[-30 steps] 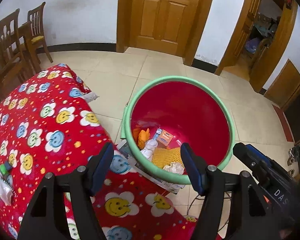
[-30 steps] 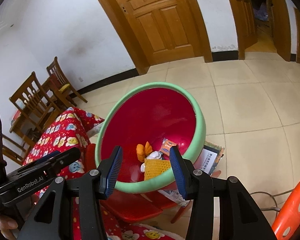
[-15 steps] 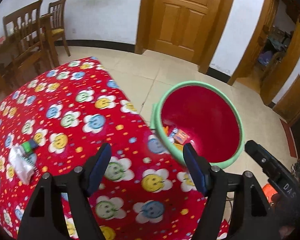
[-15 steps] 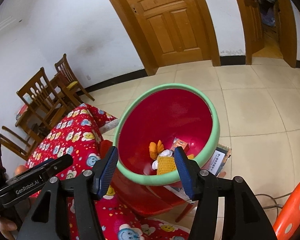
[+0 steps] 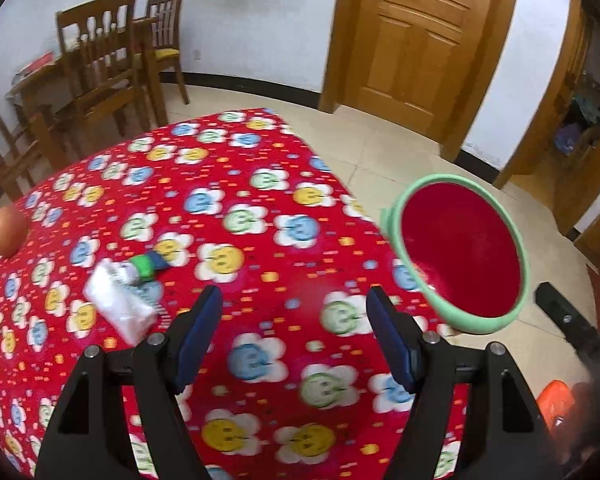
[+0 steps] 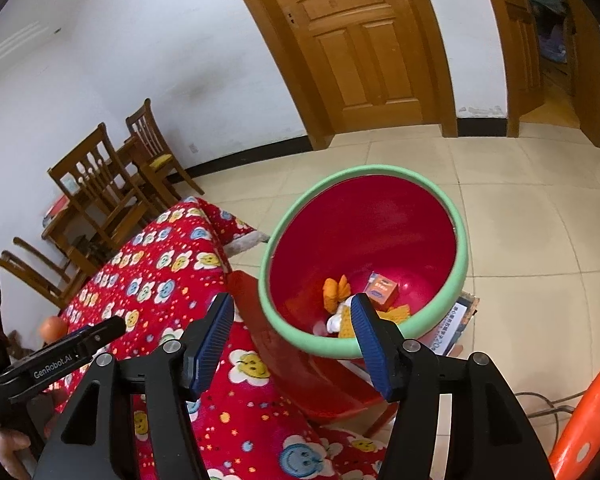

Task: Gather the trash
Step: 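Move both open grippers back over the table, then lower the left gripper onto the white plastic packet and close it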

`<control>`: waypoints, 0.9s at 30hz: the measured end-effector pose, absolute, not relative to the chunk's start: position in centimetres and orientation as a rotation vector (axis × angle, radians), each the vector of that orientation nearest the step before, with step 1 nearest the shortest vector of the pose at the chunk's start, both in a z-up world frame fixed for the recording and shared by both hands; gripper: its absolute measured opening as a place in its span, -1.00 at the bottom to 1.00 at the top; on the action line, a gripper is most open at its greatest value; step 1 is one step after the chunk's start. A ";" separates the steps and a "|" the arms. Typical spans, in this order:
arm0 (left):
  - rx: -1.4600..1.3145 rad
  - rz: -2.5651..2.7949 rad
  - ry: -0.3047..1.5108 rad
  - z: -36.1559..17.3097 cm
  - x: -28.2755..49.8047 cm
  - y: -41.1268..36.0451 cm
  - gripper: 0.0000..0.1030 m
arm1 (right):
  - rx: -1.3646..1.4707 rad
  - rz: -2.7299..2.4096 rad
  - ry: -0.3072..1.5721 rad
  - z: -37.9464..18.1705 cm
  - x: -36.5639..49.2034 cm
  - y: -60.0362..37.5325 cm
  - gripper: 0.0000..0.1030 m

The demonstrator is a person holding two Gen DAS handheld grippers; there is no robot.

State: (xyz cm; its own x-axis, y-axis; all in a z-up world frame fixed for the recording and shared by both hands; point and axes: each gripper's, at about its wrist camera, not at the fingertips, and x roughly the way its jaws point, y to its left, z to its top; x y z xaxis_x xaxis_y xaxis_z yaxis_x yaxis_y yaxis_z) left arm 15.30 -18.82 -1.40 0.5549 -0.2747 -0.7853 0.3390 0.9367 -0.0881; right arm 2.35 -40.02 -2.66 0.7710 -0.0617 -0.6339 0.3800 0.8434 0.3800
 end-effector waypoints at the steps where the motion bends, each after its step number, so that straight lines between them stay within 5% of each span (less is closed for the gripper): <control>1: 0.076 -0.347 0.912 -1.4 15.4 -18.3 0.43 | 0.519 -0.248 0.653 -2.6 2.4 -39.9 0.21; 27: -0.010 -0.052 0.991 -5.4 19.4 -6.9 0.43 | 0.467 -0.182 0.697 -2.7 4.7 -35.9 0.22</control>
State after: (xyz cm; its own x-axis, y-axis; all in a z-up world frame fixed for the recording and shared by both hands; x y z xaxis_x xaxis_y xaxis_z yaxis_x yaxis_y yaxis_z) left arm 19.41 -6.88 -5.43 0.5470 -0.0486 -0.8357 0.0393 0.9987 -0.0323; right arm 4.69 -35.94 -2.73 0.7561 -0.0069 -0.6545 0.3132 0.8819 0.3525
